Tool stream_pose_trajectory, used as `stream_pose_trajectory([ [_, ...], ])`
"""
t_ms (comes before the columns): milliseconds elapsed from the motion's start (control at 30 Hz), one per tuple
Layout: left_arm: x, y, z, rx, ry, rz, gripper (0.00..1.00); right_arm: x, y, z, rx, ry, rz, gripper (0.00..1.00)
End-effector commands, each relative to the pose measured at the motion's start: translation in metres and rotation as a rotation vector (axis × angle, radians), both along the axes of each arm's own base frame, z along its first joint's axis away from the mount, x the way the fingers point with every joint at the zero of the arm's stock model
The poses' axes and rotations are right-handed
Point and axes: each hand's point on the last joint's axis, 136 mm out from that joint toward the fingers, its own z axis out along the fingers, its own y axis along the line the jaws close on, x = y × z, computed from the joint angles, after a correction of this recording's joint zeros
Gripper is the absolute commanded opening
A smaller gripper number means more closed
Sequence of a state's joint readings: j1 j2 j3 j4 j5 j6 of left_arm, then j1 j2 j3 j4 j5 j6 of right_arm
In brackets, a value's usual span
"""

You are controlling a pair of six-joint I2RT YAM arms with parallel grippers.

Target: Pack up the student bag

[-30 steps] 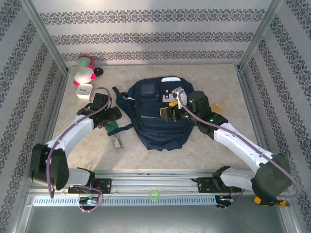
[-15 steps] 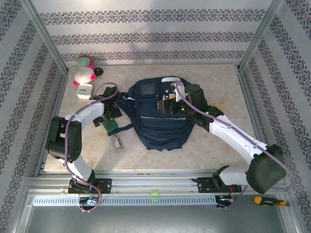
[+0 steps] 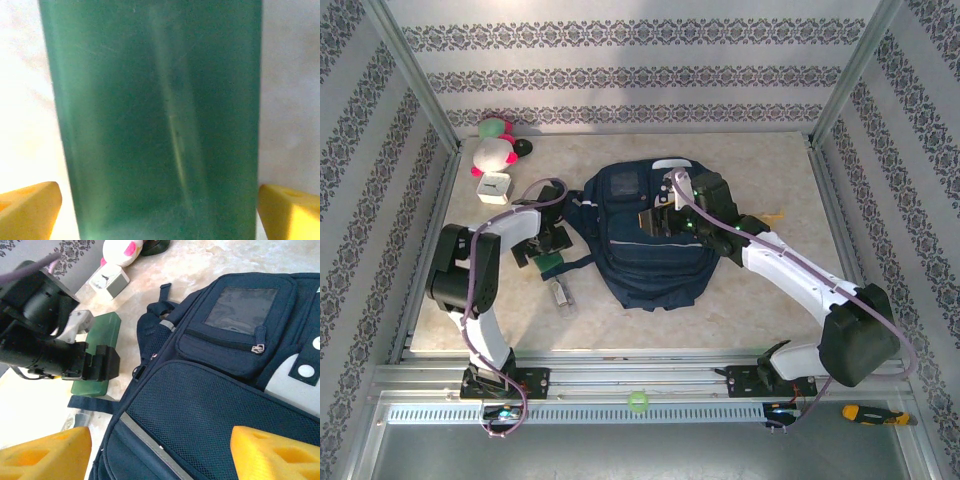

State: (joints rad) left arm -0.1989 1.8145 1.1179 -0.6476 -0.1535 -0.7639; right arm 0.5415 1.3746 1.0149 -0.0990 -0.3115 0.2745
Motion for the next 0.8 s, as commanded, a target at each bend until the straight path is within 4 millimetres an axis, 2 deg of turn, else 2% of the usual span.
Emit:
stream_pose_trajectory([
  [0,0.002,0.006,-0.006,0.005,0.001,0.008,0.93,0.002,0.01,0.015,0.016,-0.051,0.036,0.73],
  [100,0.0,0.005,-0.013,-0.01,0.008,0.012,0.8,0.003,0.012,0.013,0.015,-0.045,0.046,0.73],
  [200,-0.002,0.002,-0.011,-0.03,-0.01,0.014,0.66,0.004,0.014,0.012,0.02,-0.04,0.051,0.73],
  [333,-0.005,0.001,0.002,-0.047,-0.048,0.014,0.58,0.006,0.017,0.014,0.032,-0.035,0.055,0.73],
  [500,-0.004,-0.011,0.045,-0.085,-0.163,-0.122,0.54,0.012,0.024,0.017,0.087,-0.003,0.045,0.73],
  [633,-0.003,-0.021,0.082,-0.091,-0.284,-0.301,0.52,0.014,0.037,0.018,0.147,0.045,0.074,0.73],
  [767,-0.003,-0.04,0.117,-0.092,-0.414,-0.564,0.46,0.014,0.047,0.025,0.2,0.092,0.091,0.72],
])
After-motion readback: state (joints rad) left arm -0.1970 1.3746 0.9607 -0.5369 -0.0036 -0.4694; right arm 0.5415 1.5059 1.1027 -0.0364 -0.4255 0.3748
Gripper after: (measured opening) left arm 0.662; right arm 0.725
